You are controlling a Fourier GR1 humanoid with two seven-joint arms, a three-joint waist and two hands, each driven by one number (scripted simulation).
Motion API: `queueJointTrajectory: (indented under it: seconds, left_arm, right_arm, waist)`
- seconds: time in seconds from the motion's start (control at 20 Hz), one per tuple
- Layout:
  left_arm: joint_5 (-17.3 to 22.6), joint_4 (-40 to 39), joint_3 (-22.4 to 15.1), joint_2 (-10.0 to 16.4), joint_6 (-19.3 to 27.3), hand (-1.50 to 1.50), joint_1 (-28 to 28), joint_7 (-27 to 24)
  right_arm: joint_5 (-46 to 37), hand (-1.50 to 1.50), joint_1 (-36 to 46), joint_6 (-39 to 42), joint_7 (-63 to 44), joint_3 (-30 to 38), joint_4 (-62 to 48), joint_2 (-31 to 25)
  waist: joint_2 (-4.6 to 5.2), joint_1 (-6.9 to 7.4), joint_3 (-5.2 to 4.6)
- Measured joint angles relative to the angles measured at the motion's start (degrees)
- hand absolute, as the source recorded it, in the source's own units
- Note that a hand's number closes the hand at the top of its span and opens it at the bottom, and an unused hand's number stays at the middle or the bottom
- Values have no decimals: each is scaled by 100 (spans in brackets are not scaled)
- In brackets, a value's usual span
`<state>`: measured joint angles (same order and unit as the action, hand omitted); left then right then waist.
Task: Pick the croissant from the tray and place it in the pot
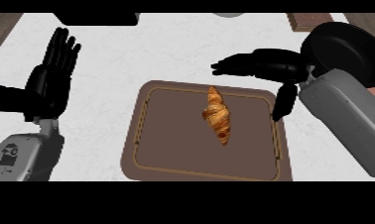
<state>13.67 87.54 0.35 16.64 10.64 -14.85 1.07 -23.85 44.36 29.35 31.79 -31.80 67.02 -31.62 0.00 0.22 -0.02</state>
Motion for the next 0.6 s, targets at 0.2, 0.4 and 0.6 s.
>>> queueJointTrajectory:
  seconds: [0.2, 0.4, 0.6]
  left_arm:
    - [-79, -37, 27, -74, -46, 0, -72, 2]
    - [-128, 50, 95, -96, -102, 0, -58, 64]
    - [-213, 17, 141, -189, -101, 0, -69, 24]
  right_arm:
    - [-335, -150, -151, 58, -54, 59, 66, 257]
    - [-569, -150, -215, 53, 58, 242, 39, 490]
    - [-862, -150, -523, -155, 220, 314, 134, 693]
  waist:
    - [1, -2, 0]
    - [2, 5, 2]
    - [1, -5, 2]
